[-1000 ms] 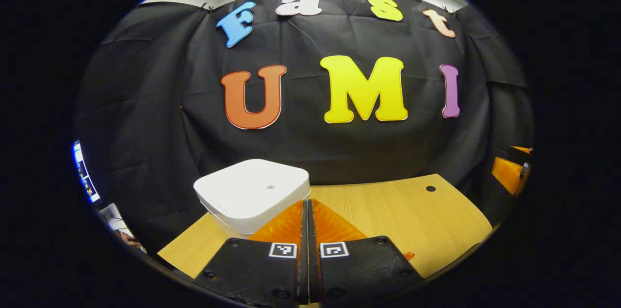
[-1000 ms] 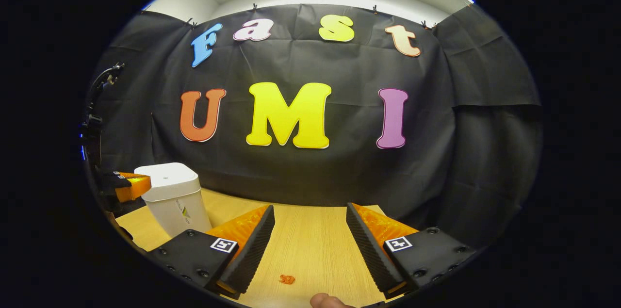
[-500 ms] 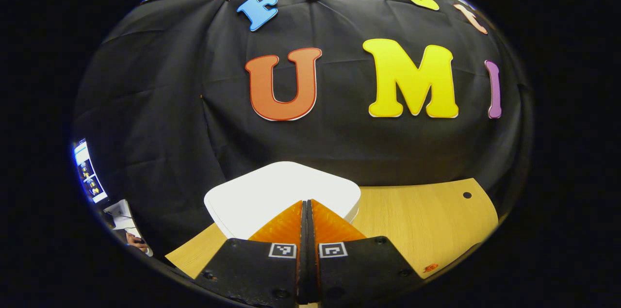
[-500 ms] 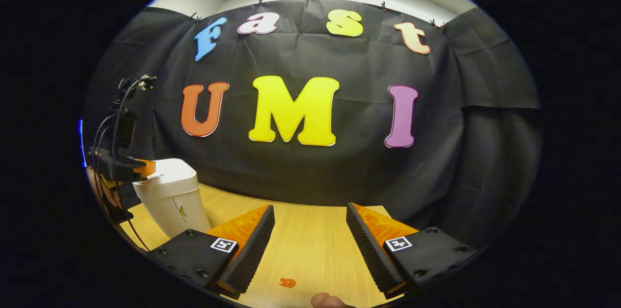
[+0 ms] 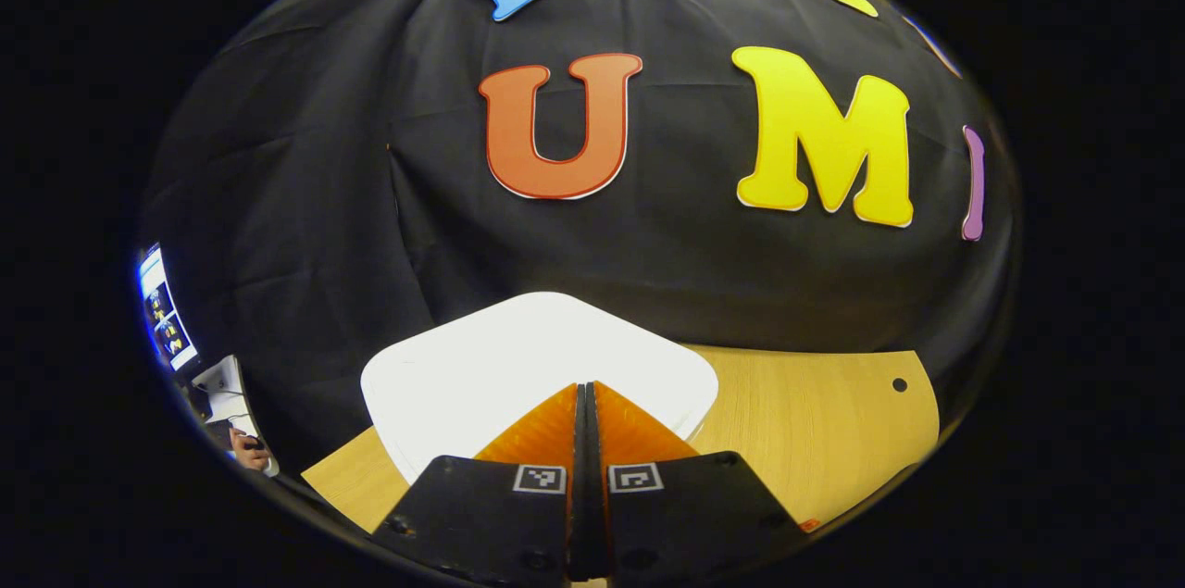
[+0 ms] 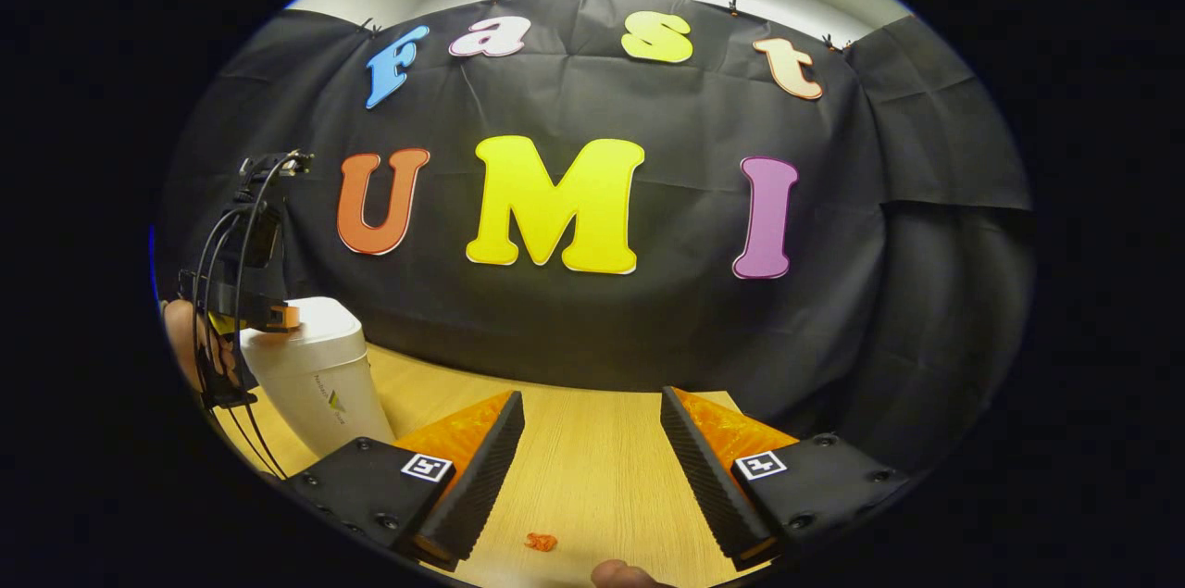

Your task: Press the lid of the desktop garbage bin to open it, pick up the crumpled paper on the desktop and throw it into the bin, then pick up the pop can on the desktop and drop it into the bin, and finally close the garbage bin lid.

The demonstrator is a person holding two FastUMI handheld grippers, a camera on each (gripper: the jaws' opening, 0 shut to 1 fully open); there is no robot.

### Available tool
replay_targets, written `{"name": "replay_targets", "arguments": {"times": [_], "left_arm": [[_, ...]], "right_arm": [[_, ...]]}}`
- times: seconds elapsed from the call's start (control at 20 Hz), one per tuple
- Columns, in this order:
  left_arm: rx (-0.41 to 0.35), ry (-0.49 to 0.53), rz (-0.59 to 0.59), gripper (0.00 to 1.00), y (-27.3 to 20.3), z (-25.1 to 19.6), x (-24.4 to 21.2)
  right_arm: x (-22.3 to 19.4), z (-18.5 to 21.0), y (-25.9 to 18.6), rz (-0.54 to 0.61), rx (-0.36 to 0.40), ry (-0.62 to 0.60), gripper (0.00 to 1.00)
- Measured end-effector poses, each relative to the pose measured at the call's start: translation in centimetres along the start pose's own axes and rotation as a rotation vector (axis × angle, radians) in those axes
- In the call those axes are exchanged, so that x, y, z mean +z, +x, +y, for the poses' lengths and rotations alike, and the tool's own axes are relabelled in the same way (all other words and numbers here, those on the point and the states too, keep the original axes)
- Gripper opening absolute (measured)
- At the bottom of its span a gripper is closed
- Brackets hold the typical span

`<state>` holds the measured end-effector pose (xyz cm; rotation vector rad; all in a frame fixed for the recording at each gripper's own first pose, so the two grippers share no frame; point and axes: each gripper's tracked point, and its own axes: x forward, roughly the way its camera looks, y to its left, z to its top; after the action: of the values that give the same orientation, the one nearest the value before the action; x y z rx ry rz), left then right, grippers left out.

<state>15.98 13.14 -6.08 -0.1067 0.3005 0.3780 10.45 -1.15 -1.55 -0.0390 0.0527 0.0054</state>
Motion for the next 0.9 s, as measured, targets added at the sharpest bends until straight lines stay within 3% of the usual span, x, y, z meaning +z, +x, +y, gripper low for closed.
{"name": "replay_targets", "arguments": {"times": [0.25,0.45,0.7,0.9], "left_arm": [[0.041,0.064,0.040,0.03,0.3,0.3,-0.7],[0.055,0.008,-0.035,0.03,0.0,0.2,0.2],[0.056,0.047,-0.058,0.03,-0.3,0.1,1.2],[0.047,0.065,-0.130,0.03,-2.5,-0.1,4.4]], "right_arm": [[-1.1,0.3,0.2,0.020,0.007,0.002,0.94],[-1.1,0.6,-0.1,0.017,0.018,-0.003,0.94],[-1.2,1.2,-1.0,0.023,0.040,-0.008,0.94],[-1.0,1.3,-1.7,0.018,0.047,-0.002,0.94]]}}
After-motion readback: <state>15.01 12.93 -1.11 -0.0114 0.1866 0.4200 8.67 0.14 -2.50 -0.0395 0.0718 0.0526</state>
